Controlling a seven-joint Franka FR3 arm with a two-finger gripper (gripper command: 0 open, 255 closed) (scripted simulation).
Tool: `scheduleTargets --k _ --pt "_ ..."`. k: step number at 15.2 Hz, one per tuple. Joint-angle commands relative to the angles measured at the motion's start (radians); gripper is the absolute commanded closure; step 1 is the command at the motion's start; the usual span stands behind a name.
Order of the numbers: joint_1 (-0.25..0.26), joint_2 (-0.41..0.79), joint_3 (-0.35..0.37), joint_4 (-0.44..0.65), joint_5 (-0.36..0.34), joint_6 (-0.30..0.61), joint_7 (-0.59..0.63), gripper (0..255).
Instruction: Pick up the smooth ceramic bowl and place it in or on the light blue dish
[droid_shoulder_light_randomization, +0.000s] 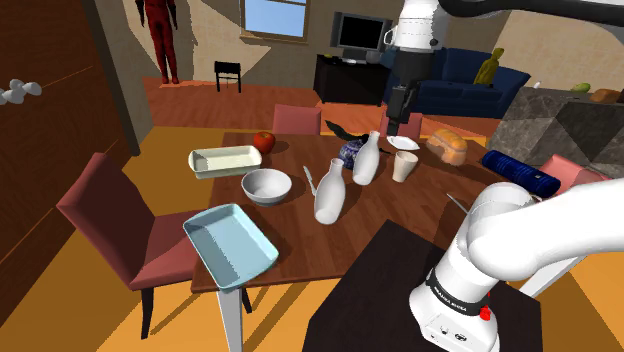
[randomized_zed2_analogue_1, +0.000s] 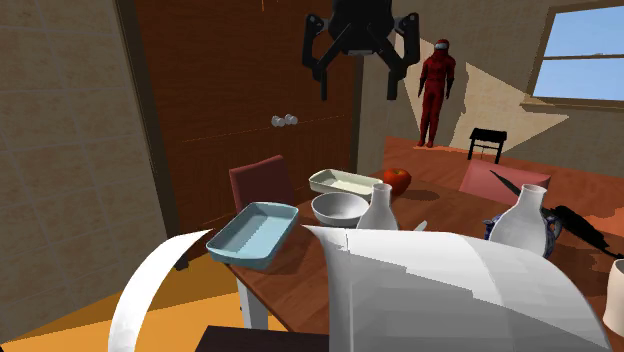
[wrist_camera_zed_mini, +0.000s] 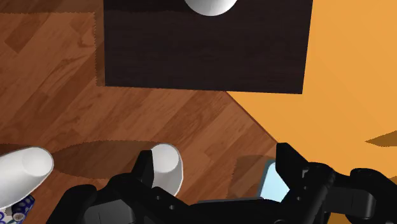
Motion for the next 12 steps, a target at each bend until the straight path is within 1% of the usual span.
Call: scheduleTargets --k 1,7,12 --pt "0.0 0.0 0.0 0.0 0.0 0.0 0.0 0" --pt "0.015 0.17 0.034 -0.021 0.01 0.186 0.041 0" --pt "0.023 0.337 0.061 0.001 0.009 0.326 0.076 0"
